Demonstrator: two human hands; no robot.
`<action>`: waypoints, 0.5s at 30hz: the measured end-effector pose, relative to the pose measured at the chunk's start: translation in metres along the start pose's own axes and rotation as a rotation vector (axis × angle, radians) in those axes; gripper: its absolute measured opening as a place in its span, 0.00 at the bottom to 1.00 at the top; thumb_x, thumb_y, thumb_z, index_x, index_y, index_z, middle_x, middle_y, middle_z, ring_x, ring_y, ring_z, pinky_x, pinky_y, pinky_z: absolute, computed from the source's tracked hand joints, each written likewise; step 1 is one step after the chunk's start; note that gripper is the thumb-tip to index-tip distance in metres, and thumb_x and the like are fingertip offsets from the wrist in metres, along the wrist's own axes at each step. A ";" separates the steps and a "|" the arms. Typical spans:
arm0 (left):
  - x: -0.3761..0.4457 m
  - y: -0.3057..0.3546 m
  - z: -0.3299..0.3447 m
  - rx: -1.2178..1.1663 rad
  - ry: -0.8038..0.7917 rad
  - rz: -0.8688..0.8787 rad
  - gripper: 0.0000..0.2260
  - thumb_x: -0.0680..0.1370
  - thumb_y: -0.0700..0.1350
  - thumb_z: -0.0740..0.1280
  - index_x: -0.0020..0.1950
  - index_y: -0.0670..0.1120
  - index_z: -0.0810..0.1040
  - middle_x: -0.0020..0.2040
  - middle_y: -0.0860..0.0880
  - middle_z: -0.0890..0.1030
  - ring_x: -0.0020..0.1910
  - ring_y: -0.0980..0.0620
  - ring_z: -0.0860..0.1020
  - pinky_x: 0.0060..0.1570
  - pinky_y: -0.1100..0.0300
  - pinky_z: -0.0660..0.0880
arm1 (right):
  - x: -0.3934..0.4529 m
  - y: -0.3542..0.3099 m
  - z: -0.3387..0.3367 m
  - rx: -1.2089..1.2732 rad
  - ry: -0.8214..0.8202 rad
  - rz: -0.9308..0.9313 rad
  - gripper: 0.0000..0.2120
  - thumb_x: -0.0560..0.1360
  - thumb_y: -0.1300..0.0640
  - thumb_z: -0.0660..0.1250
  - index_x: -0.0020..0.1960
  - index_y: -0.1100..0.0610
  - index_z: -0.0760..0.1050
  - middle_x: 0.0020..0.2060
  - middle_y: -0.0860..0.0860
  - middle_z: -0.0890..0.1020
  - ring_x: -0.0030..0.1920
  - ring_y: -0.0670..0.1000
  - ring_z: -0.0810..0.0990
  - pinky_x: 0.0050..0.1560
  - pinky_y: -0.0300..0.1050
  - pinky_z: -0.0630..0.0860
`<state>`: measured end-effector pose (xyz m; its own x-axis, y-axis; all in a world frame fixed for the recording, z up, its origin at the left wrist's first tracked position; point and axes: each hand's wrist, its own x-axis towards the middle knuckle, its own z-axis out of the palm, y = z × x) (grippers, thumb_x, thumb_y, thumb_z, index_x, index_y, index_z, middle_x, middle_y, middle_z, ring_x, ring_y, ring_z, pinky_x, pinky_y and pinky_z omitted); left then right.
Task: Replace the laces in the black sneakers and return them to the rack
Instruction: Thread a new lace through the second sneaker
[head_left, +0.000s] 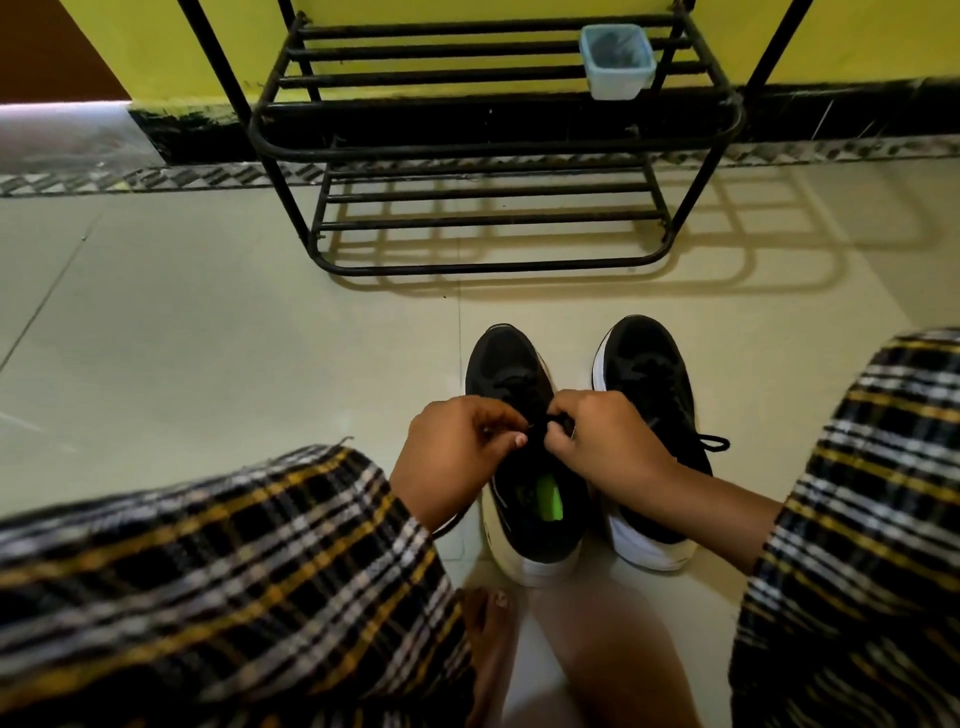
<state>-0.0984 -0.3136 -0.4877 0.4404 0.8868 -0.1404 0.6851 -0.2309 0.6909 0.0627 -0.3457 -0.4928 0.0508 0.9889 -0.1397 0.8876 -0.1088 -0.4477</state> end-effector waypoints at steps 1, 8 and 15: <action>0.000 0.001 0.000 0.017 -0.023 0.020 0.05 0.74 0.48 0.71 0.49 0.54 0.84 0.44 0.56 0.83 0.42 0.59 0.77 0.47 0.61 0.74 | 0.000 0.001 -0.001 0.028 -0.004 0.021 0.08 0.75 0.57 0.63 0.49 0.61 0.78 0.41 0.57 0.81 0.43 0.56 0.79 0.44 0.50 0.76; 0.000 0.004 0.001 0.280 0.069 0.040 0.06 0.76 0.53 0.65 0.48 0.56 0.81 0.46 0.55 0.81 0.51 0.52 0.76 0.54 0.52 0.69 | -0.003 -0.001 -0.002 0.203 0.017 0.026 0.02 0.71 0.60 0.68 0.42 0.59 0.77 0.34 0.53 0.80 0.38 0.51 0.78 0.42 0.47 0.76; -0.003 0.002 0.004 0.130 0.066 -0.018 0.03 0.74 0.52 0.67 0.42 0.57 0.80 0.42 0.56 0.80 0.49 0.53 0.75 0.55 0.52 0.68 | -0.013 -0.004 0.006 0.358 0.068 -0.004 0.05 0.71 0.59 0.71 0.39 0.59 0.78 0.31 0.51 0.79 0.33 0.47 0.77 0.38 0.45 0.76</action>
<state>-0.0964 -0.3182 -0.4887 0.3915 0.9145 -0.1020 0.7635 -0.2610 0.5908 0.0560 -0.3586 -0.4943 0.0887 0.9926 -0.0833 0.6715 -0.1213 -0.7310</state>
